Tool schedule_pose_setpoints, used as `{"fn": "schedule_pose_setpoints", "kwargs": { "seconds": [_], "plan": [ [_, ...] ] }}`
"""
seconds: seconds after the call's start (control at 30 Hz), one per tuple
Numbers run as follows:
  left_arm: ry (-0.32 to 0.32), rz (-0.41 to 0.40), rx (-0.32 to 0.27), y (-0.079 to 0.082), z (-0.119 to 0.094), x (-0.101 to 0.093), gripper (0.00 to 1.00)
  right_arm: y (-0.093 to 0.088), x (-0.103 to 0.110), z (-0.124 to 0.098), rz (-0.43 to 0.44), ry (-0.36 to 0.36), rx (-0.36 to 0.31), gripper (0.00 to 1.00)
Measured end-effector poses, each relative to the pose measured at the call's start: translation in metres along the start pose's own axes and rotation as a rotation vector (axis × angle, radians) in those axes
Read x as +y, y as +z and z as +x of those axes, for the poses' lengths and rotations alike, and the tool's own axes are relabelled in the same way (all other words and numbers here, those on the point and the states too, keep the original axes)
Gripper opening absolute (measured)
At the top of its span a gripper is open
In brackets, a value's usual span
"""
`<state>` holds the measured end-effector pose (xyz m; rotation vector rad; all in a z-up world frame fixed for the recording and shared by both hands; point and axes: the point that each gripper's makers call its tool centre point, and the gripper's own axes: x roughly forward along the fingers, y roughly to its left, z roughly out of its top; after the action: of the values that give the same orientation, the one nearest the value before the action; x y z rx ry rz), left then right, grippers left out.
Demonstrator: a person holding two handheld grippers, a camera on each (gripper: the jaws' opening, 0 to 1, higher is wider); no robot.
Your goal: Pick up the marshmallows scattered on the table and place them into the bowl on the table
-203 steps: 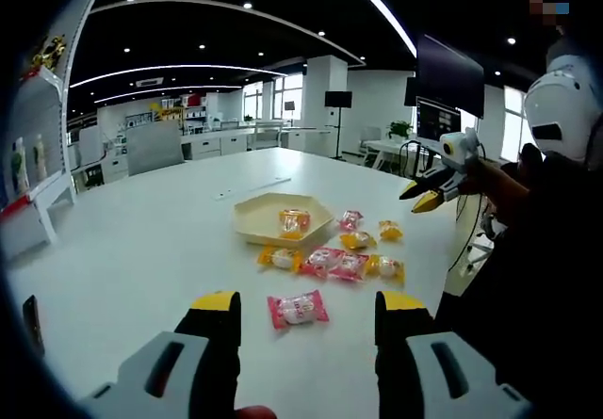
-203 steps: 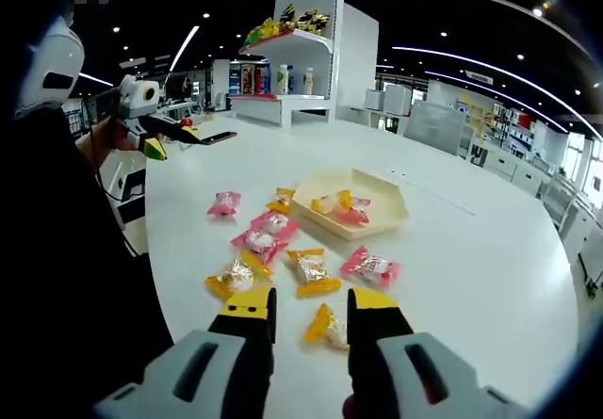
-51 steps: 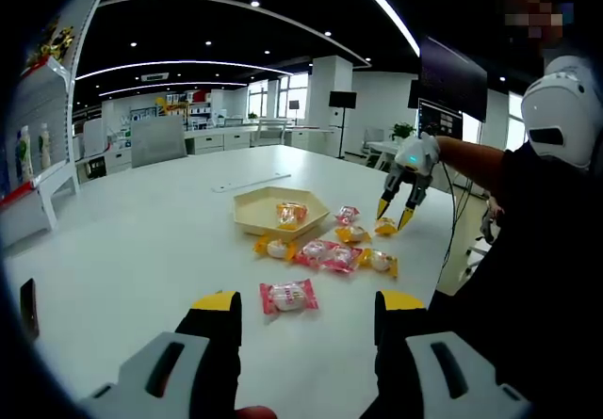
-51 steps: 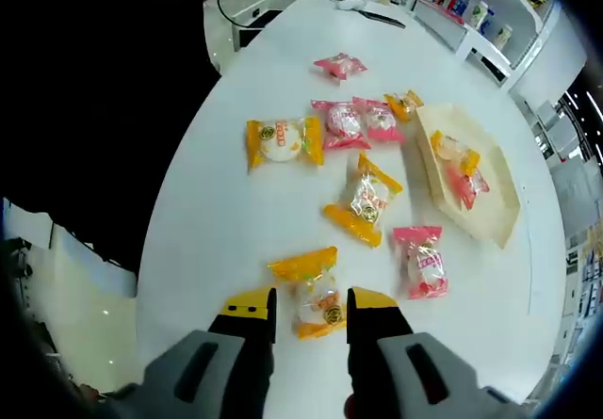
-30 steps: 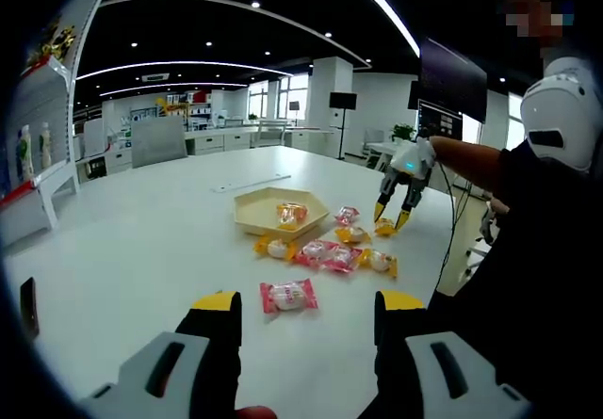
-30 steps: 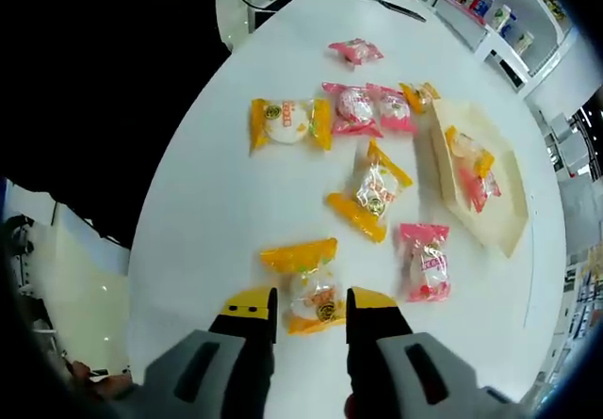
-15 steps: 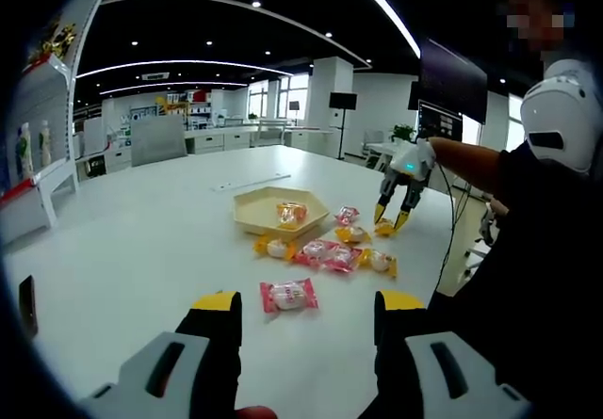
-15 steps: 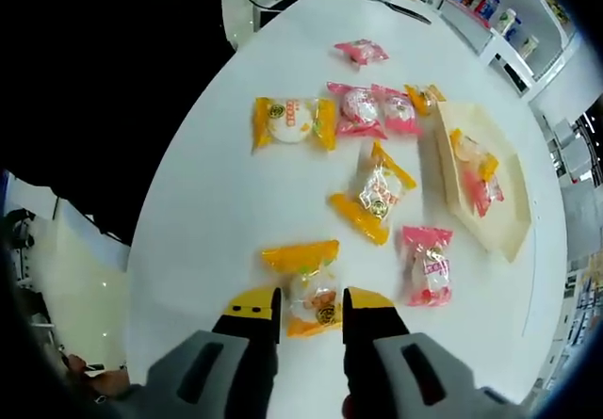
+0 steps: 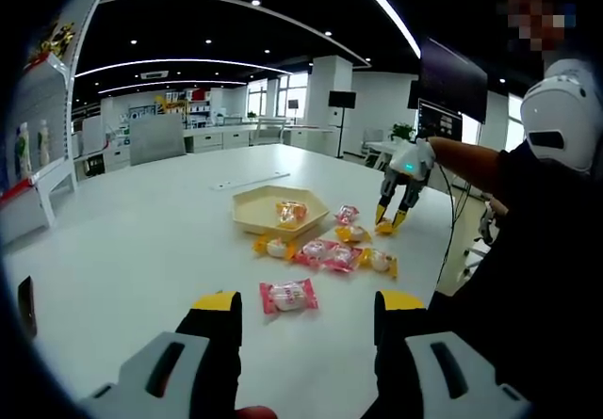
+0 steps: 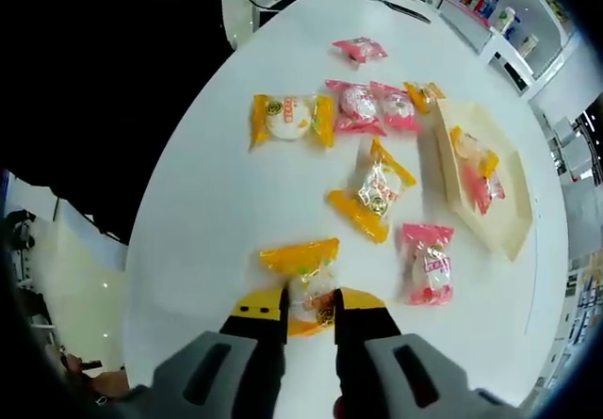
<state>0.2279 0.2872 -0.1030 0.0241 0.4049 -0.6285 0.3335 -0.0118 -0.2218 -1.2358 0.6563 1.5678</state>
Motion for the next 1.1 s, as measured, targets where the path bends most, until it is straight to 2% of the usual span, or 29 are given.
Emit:
{"fn": "schedule_pose_setpoints", "kwargs": {
  "seconds": [0.57, 0.9, 1.1],
  "plan": [
    [-0.009, -0.002, -0.001, -0.003, -0.001, 0.001, 0.56, -0.001, -0.006, -0.003, 0.073, -0.058, -0.004, 0.19],
    [-0.013, 0.002, 0.0, -0.005, -0.001, -0.001, 0.56, 0.015, -0.011, -0.012, 0.121, -0.096, -0.064, 0.19],
    [-0.012, 0.004, -0.003, -0.004, -0.003, -0.002, 0.56, 0.022, -0.017, -0.018, 0.199, -0.13, -0.107, 0.19]
  ]
}}
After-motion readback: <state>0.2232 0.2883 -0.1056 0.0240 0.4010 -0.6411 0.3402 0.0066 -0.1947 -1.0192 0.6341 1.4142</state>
